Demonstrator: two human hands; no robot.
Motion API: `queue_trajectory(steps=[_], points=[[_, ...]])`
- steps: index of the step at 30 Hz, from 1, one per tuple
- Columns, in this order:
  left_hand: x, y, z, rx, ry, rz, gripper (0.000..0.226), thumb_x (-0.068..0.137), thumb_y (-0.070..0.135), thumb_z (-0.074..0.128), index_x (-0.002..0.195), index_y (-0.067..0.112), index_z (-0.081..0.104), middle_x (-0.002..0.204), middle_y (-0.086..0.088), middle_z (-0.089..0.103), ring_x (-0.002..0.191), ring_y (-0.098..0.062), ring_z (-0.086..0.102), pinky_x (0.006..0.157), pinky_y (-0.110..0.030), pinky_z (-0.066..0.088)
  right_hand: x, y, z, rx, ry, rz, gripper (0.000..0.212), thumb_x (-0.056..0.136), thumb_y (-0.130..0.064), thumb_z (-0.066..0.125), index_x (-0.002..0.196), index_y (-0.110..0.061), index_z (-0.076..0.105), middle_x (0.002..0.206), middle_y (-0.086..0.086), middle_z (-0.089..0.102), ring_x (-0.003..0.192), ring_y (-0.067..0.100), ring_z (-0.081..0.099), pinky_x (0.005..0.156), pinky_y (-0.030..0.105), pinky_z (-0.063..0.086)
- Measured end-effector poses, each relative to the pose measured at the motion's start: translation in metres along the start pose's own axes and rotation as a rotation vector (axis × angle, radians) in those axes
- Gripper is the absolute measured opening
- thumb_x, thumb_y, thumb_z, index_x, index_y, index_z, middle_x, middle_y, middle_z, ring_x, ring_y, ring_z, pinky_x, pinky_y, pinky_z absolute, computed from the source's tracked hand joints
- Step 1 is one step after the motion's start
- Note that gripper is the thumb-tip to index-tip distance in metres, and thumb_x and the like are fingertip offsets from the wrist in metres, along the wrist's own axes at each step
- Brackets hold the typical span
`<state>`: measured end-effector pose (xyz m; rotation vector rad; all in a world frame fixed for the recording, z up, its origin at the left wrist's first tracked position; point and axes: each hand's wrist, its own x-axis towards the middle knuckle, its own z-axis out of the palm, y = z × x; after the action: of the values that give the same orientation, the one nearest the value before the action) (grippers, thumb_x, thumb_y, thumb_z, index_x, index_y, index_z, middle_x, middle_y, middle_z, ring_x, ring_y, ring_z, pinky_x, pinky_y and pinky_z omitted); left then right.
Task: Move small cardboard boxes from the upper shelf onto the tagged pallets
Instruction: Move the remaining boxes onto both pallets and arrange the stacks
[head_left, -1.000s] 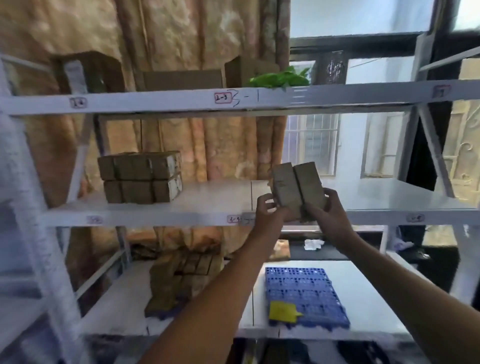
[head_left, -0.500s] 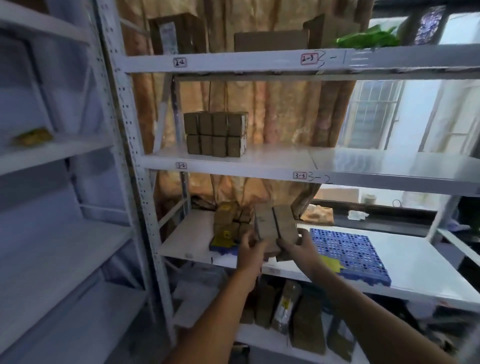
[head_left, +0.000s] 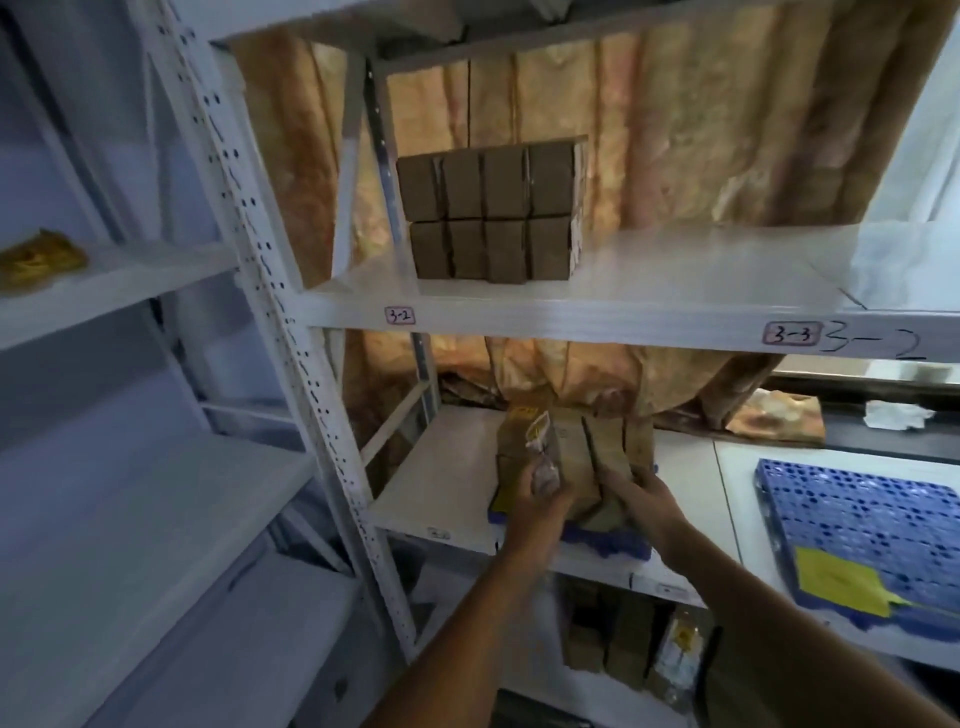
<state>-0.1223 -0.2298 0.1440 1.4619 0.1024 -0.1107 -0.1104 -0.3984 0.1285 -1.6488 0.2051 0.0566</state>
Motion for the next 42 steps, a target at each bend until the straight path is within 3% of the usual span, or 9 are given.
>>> queue_trajectory(steps=[3, 6, 8, 14, 22, 29, 34, 38, 42], points=[[0.053, -0.002, 0.013, 0.076, 0.002, 0.043, 0.057, 0.089, 0.014, 0.075, 0.139, 0.029, 0.051, 0.130, 0.009, 0.057, 0.103, 0.003, 0.058, 0.081, -0.007, 0.049, 0.058, -0.001, -0.006, 0.040, 0.079, 0.054, 0.064, 0.098, -0.042, 0.066, 0.151, -0.011, 0.046, 0.139, 0.016, 0.059, 0.121, 0.036, 0.060, 0.099, 0.046, 0.053], [0.086, -0.001, 0.026, 0.131, 0.004, 0.058, 0.061, 0.089, 0.006, 0.075, 0.145, 0.011, 0.050, 0.139, -0.008, 0.059, 0.126, -0.023, 0.057, 0.102, -0.028, 0.049, 0.097, -0.004, -0.019, 0.077, 0.163, 0.040, 0.043, 0.100, -0.042, 0.063, 0.131, -0.013, 0.063, 0.126, 0.016, 0.067, 0.101, 0.026, 0.067, 0.077, 0.035, 0.056], [0.104, -0.001, 0.032, 0.175, 0.034, 0.076, 0.058, 0.089, 0.005, 0.074, 0.142, 0.005, 0.051, 0.137, -0.015, 0.060, 0.126, -0.030, 0.057, 0.105, -0.037, 0.048, 0.117, -0.006, -0.030, 0.112, 0.197, 0.054, 0.030, 0.100, -0.043, 0.064, 0.114, -0.017, 0.066, 0.118, 0.015, 0.070, 0.095, 0.025, 0.069, 0.074, 0.036, 0.058], [0.128, -0.003, 0.032, 0.336, 0.040, 0.143, 0.061, 0.087, 0.022, 0.078, 0.140, 0.012, 0.051, 0.135, -0.007, 0.062, 0.122, -0.024, 0.061, 0.102, -0.041, 0.051, 0.148, -0.003, -0.042, 0.147, 0.281, 0.101, 0.033, 0.100, -0.041, 0.063, 0.114, -0.011, 0.066, 0.108, 0.016, 0.071, 0.090, 0.028, 0.070, 0.068, 0.039, 0.061], [0.165, -0.014, 0.034, 0.990, 0.101, 0.366, 0.074, 0.083, 0.059, 0.063, 0.144, 0.020, 0.048, 0.141, -0.005, 0.056, 0.127, -0.031, 0.049, 0.102, -0.042, 0.044, 0.149, 0.000, -0.040, 0.188, 0.485, 0.109, 0.032, 0.100, -0.037, 0.062, 0.109, -0.007, 0.066, 0.096, 0.012, 0.071, 0.082, 0.028, 0.070, 0.065, 0.035, 0.057], [0.187, -0.025, 0.025, 1.416, 0.091, 0.429, 0.078, 0.085, 0.067, 0.052, 0.141, 0.013, 0.049, 0.130, -0.014, 0.061, 0.124, -0.037, 0.044, 0.098, -0.050, 0.031, 0.145, 0.007, -0.056, 0.043, 0.576, 0.125, 0.039, 0.097, -0.047, 0.060, 0.115, -0.013, 0.063, 0.102, 0.006, 0.071, 0.077, 0.017, 0.063, 0.061, 0.031, 0.047], [0.190, -0.019, 0.025, 1.477, 0.069, 0.412, 0.081, 0.089, 0.073, 0.041, 0.140, 0.010, 0.049, 0.146, -0.015, 0.046, 0.130, -0.037, 0.039, 0.101, -0.052, 0.030, 0.143, 0.023, -0.054, 0.037, 0.495, 0.198, 0.032, 0.098, -0.041, 0.063, 0.099, -0.010, 0.069, 0.097, 0.012, 0.072, 0.085, 0.027, 0.070, 0.077, 0.043, 0.063], [0.207, -0.006, 0.008, 1.219, 0.175, 0.341, 0.057, 0.098, 0.059, 0.036, 0.137, 0.021, 0.051, 0.152, -0.006, 0.042, 0.142, -0.032, 0.031, 0.113, -0.055, 0.024, 0.143, 0.028, -0.048, -0.046, 0.519, 0.197, 0.040, 0.096, -0.040, 0.066, 0.120, -0.008, 0.068, 0.108, 0.014, 0.072, 0.097, 0.032, 0.070, 0.080, 0.043, 0.060], [0.228, -0.004, -0.033, 1.060, 0.257, 0.072, 0.054, 0.103, 0.042, 0.036, 0.152, 0.020, 0.037, 0.160, -0.011, 0.034, 0.146, -0.034, 0.030, 0.116, -0.055, 0.025, 0.139, 0.026, -0.042, -0.165, 0.512, 0.160, 0.040, 0.097, -0.045, 0.064, 0.119, -0.013, 0.073, 0.110, 0.007, 0.073, 0.098, 0.024, 0.067, 0.084, 0.035, 0.049]])
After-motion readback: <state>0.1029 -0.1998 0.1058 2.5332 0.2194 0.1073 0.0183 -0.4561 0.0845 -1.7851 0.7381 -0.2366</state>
